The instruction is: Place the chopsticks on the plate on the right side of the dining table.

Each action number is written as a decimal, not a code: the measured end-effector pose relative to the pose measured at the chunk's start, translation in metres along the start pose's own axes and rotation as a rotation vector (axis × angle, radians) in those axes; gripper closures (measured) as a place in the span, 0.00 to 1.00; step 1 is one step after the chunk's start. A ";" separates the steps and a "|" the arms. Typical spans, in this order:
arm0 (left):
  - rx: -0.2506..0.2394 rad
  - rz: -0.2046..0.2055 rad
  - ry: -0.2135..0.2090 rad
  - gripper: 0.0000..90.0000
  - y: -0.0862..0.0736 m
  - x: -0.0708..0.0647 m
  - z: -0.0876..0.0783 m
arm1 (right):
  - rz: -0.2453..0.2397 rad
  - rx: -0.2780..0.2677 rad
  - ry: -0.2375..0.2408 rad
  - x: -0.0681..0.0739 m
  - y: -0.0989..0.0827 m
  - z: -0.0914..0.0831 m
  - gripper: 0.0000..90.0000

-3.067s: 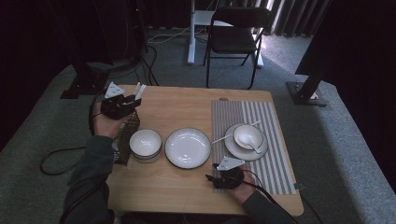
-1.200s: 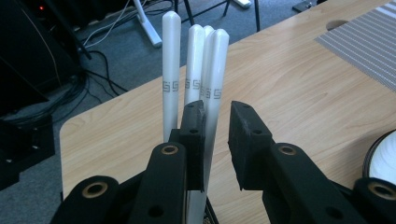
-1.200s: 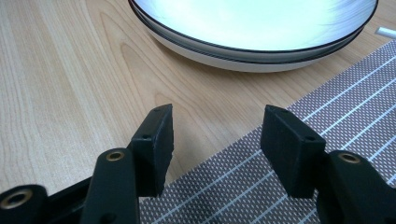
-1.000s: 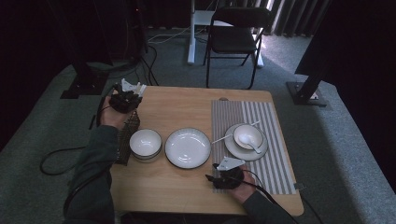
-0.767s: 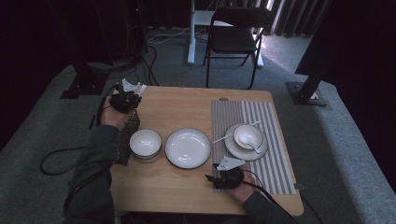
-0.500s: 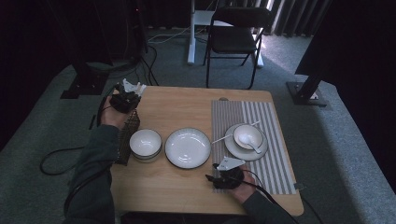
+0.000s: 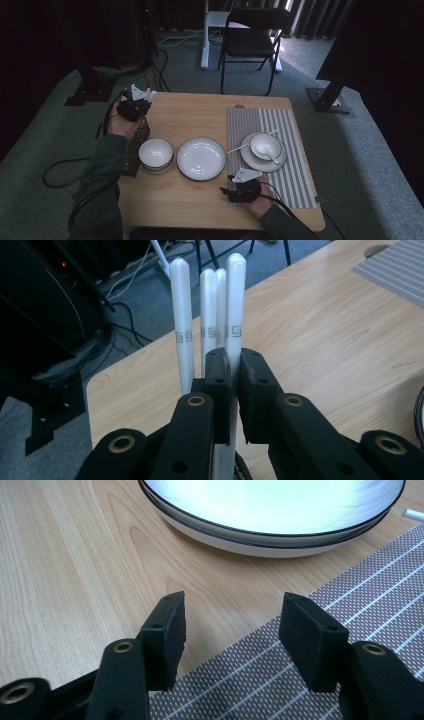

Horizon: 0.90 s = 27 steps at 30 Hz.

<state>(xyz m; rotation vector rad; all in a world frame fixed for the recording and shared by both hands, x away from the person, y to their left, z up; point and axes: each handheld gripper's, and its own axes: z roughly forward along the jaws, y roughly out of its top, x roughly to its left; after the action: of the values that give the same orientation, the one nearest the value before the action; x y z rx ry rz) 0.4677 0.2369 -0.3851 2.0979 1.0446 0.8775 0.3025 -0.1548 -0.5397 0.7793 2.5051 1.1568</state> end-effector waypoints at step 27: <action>-0.136 -0.008 -0.028 0.94 0.019 0.002 -0.043 | 0.000 0.001 0.000 0.000 0.000 0.000 0.49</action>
<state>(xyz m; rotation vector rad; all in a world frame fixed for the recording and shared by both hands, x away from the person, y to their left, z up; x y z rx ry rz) 0.4429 0.2394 -0.3450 1.9859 0.9507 0.8879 0.3025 -0.1546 -0.5399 0.7801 2.5063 1.1554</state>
